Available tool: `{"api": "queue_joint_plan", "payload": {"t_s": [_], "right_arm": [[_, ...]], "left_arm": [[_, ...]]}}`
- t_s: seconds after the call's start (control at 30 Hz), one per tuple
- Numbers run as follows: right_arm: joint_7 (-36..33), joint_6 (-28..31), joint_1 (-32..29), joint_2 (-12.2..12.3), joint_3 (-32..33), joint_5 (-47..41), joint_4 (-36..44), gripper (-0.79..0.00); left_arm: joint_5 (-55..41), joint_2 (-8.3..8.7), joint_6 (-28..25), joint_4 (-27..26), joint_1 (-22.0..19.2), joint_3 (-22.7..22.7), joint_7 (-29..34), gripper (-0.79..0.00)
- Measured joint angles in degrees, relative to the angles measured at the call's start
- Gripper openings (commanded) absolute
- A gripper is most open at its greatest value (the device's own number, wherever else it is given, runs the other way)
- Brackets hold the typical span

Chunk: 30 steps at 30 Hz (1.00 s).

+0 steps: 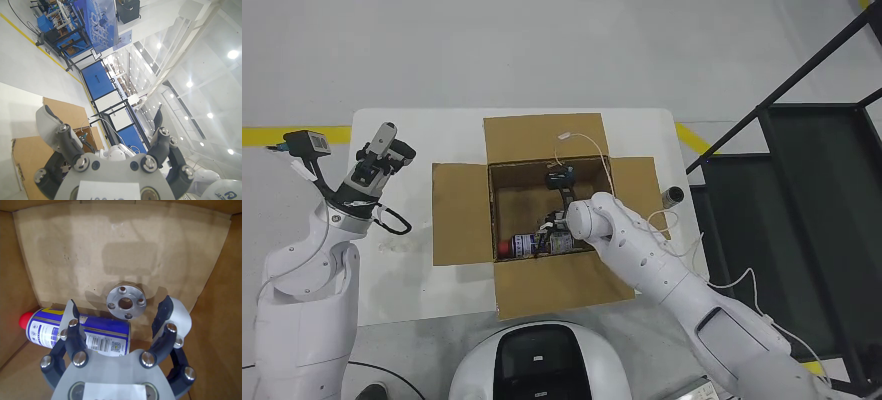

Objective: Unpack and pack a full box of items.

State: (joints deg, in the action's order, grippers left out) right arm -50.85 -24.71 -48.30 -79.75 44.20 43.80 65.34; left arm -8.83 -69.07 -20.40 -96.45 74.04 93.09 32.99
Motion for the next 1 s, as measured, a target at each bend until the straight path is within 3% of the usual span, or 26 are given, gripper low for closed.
{"api": "queue_joint_plan", "payload": {"t_s": [0.2,0.3,0.67,0.7,1.0], "right_arm": [[0.8,-0.3,0.1,-0.5,-0.2,0.7,-1.2,-0.111],[1.0,-0.6,0.1,-0.8,-0.4,1.1,-1.8,-0.166],[0.9,-2.2,0.1,-1.5,-1.3,4.2,-2.0,-0.696],[0.9,-2.3,0.0,-1.6,-1.3,4.4,-1.8,-0.785],[0.5,-2.4,-3.1,-0.6,2.0,6.0,6.0,-0.785]], "left_arm": [[0.0,0.0,0.0,0.0,0.0,0.0,0.0,0.0],[0.0,0.0,0.0,0.0,0.0,0.0,0.0,0.0],[0.0,0.0,0.0,0.0,0.0,0.0,0.0,0.0],[0.0,0.0,0.0,0.0,0.0,0.0,0.0,0.0],[0.0,0.0,0.0,0.0,0.0,0.0,0.0,0.0]]}}
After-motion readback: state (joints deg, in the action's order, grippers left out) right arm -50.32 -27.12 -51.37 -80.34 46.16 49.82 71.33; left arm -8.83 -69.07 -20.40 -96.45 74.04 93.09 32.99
